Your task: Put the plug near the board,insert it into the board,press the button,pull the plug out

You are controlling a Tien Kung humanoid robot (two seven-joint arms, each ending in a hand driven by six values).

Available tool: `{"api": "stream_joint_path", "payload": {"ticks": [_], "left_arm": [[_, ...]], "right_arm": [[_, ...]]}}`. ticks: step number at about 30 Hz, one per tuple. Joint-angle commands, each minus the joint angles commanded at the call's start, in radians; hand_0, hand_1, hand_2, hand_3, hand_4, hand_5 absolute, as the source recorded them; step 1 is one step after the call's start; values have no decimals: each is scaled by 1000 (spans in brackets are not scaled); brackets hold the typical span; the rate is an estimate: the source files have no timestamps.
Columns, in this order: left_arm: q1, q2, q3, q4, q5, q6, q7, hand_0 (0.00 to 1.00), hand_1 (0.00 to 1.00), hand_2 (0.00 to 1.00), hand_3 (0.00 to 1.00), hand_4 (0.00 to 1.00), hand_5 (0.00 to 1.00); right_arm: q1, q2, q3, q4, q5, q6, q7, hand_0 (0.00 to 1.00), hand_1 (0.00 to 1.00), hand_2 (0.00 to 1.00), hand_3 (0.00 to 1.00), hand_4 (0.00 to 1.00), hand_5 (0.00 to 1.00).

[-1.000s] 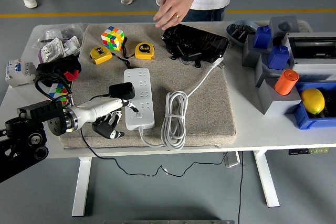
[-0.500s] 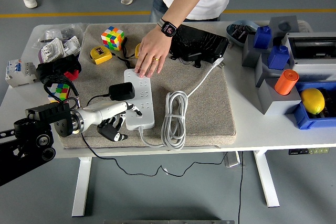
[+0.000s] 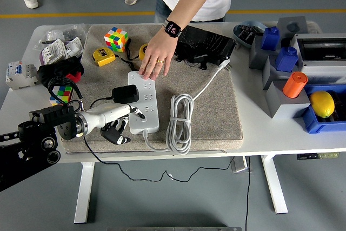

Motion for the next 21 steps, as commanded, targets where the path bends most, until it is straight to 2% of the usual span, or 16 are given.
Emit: {"api": "stream_joint_path", "payload": {"ticks": [15, 21], "left_arm": [[-3, 0, 28, 3, 0, -13, 4, 25, 114, 198, 822, 774, 2], [5, 10, -20, -21, 4, -8, -6, 26, 116, 201, 816, 760, 2]], "right_arm": [[-1, -2, -5, 1, 0, -1, 1, 710, 715, 727, 624, 998, 612], [-2, 1, -4, 1, 0, 0, 1, 710, 715, 727, 625, 998, 613]]}}
